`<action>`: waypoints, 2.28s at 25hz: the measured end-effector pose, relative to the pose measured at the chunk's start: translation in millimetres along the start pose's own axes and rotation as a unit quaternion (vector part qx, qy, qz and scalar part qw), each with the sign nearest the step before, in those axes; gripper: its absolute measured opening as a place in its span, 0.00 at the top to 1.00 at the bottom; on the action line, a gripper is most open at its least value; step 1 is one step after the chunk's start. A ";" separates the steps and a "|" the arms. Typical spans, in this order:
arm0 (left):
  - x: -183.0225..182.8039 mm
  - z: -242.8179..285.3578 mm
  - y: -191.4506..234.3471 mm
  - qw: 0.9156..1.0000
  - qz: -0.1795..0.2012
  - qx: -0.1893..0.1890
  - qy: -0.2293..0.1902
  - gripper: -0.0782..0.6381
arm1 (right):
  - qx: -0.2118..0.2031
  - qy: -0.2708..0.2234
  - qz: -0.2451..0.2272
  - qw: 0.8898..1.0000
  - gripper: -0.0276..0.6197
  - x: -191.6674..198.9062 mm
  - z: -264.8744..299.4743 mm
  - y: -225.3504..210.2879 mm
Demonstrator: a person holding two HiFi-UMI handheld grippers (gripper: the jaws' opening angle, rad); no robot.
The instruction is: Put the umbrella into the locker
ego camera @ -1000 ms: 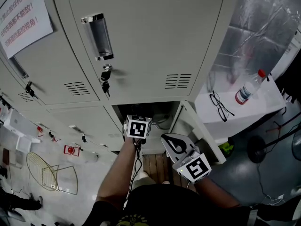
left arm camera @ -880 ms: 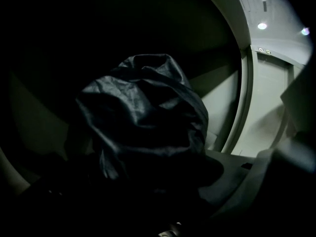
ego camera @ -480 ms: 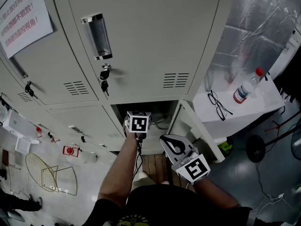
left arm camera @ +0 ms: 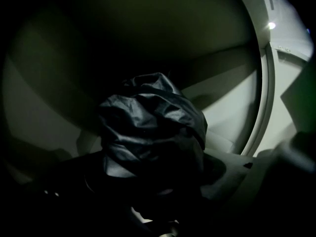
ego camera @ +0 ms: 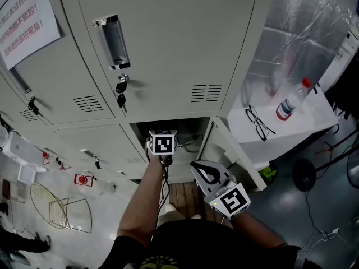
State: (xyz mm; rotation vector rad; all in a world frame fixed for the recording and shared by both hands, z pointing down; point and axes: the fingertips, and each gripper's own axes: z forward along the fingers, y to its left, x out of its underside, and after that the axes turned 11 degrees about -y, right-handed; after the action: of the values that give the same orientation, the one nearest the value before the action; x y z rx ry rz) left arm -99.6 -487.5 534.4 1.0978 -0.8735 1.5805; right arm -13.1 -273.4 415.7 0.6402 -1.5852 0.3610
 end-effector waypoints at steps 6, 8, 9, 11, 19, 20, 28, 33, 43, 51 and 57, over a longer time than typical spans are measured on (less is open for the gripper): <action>-4.4 -1.4 1.1 1.000 0.006 -0.007 -0.013 0.40 | 0.000 -0.001 0.000 1.000 0.91 -0.8 -3.0 0.9; -6.7 -2.2 2.7 1.000 0.006 -0.010 -0.017 0.40 | 0.000 0.000 0.000 1.000 0.91 -0.8 -3.7 0.7; -8.2 -2.4 3.4 1.000 0.006 -0.011 -0.019 0.39 | 0.001 0.000 0.001 1.000 0.91 -0.5 -4.1 0.5; -8.6 -1.8 3.7 1.000 0.002 -0.010 -0.019 0.39 | 0.001 0.002 0.001 1.000 0.91 0.6 -5.0 0.5; -11.5 -2.3 2.6 1.000 0.010 -0.011 -0.014 0.38 | -0.003 0.001 0.000 1.000 0.91 -1.0 -7.0 3.4; -10.9 -3.0 2.9 1.000 0.009 -0.012 -0.014 0.38 | -0.002 0.001 0.001 1.000 0.91 -0.6 -7.7 3.7; -12.1 -6.0 2.9 1.000 0.010 -0.013 -0.021 0.36 | -0.011 0.008 -0.003 1.000 0.91 1.4 -9.2 9.0; -15.5 -5.6 0.2 1.000 0.009 -0.002 -0.024 0.35 | -0.016 0.010 -0.001 1.000 0.91 2.3 -9.0 12.8; -20.1 -4.5 -2.3 0.999 -0.001 0.007 -0.036 0.31 | -0.014 0.009 0.004 1.000 0.91 1.7 -11.2 13.3; -47.0 -8.1 -0.1 0.997 0.010 0.008 -0.074 0.28 | -0.016 0.007 0.006 1.000 0.91 2.4 -10.2 14.5; -63.5 -14.2 -9.4 0.996 0.018 0.021 -0.089 0.28 | -0.019 0.008 0.012 1.000 0.91 3.2 -9.0 17.2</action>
State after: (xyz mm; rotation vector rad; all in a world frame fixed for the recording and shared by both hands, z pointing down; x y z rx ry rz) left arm -87.1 -492.2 469.9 1.2735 -0.9859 1.5546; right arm -16.2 -255.2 422.4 0.5868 -1.5817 0.3525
